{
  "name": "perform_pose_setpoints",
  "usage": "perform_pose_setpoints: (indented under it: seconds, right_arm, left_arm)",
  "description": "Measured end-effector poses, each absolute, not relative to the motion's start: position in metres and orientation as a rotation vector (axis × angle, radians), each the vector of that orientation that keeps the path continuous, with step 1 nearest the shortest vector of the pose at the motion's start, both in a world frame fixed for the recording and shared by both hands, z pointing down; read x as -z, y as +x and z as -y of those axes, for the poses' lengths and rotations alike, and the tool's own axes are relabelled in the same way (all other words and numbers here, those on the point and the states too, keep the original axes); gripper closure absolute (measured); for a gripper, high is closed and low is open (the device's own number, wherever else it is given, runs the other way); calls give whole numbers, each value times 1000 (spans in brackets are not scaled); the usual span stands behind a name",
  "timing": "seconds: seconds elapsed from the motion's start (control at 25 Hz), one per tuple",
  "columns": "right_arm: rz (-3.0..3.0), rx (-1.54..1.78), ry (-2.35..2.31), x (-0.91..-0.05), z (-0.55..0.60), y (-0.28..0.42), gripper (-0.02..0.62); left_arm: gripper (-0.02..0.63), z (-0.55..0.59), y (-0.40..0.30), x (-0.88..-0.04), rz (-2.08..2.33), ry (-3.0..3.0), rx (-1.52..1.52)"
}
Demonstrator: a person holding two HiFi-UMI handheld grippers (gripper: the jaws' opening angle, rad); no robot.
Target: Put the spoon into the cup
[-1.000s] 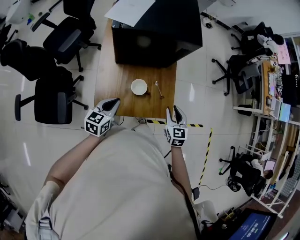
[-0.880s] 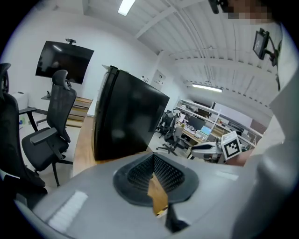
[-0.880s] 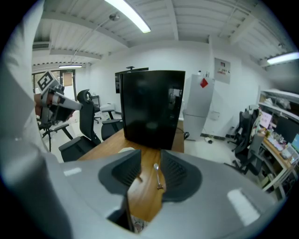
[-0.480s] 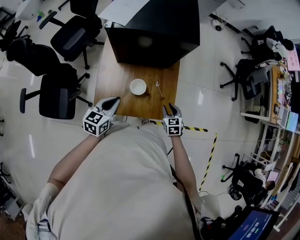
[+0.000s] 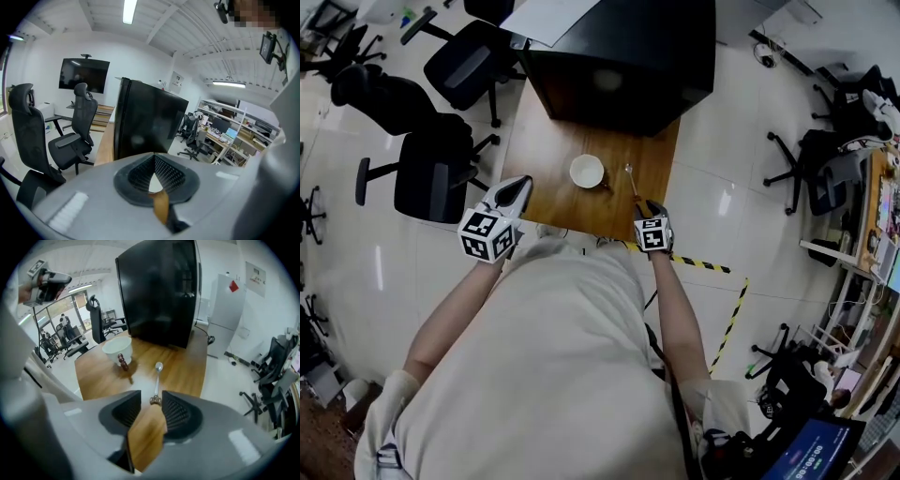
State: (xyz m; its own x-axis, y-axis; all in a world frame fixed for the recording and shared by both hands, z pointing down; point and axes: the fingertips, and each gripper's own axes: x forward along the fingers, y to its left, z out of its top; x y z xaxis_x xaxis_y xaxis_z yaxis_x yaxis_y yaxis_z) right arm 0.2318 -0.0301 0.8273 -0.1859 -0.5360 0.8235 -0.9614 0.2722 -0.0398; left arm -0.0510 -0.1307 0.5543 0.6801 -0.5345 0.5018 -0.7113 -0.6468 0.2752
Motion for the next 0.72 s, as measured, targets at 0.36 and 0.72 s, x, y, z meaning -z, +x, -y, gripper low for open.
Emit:
perform_pose_setpoints:
  seconds: [0.36, 0.72]
  right_arm:
    - [1849, -772, 1218, -865, 43, 231, 449]
    - [1794, -810, 1157, -893, 43, 229, 446]
  left_arm:
    - [603, 119, -63, -568, 1069, 2343, -567]
    - [603, 120, -81, -573, 1165, 2281, -570]
